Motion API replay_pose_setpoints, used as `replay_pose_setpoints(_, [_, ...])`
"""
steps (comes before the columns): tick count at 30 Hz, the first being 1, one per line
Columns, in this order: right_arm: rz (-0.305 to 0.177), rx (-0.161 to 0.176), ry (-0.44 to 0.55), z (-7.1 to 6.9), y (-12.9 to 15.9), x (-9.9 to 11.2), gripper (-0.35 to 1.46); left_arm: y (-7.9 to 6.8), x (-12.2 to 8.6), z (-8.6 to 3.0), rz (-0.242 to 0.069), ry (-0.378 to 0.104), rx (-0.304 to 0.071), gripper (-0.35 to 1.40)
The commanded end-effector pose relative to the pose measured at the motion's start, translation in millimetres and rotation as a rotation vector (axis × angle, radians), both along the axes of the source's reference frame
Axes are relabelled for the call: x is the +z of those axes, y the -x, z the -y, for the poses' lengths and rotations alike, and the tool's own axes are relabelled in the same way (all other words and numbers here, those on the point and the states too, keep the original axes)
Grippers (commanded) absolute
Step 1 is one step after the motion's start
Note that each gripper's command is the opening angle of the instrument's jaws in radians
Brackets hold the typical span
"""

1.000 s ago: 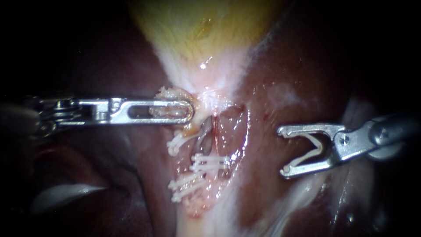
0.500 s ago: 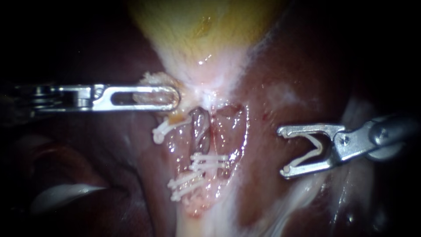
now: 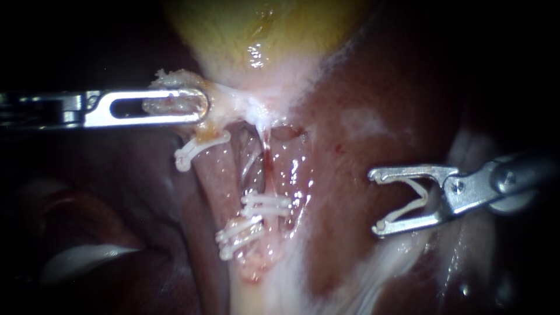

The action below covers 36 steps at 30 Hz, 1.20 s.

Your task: Clipping third clip right tube

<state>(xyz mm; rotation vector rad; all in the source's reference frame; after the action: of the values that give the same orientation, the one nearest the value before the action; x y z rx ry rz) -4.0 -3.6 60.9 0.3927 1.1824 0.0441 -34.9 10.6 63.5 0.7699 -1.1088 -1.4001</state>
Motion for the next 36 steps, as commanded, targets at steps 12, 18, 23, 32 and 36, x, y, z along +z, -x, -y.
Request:
replay_pose_setpoints(12, [0.009, 0.013, -0.004, -0.2, -1.5, 0.1, 0.50, 0.2, 0.2, 0.1, -0.002, 0.001, -0.001, -0.35])
replay_pose_setpoints(18, [0.040, 0.075, -0.139, -0.7, -4.5, 0.7, 0.49, 0.3, 0.2, 0.2, -0.002, 0.002, -0.002, -0.35])
replay_pose_setpoints(23, [0.045, 0.138, -0.275, -1.4, -7.8, 1.5, 0.49, 0.3, 0.2, 0.3, -0.003, 0.002, -0.002, -0.35])
replay_pose_setpoints(32, [0.066, 0.195, -0.424, -2.4, -11.8, 3.4, 0.49, 0.4, 0.2, 0.3, -0.003, 0.002, -0.003, -0.35])
replay_pose_setpoints(36, [0.060, 0.218, -0.465, -3.0, -12.7, 4.2, 0.49, 0.6, 0.1, 0.4, -0.006, 0.003, -0.007, -0.35])
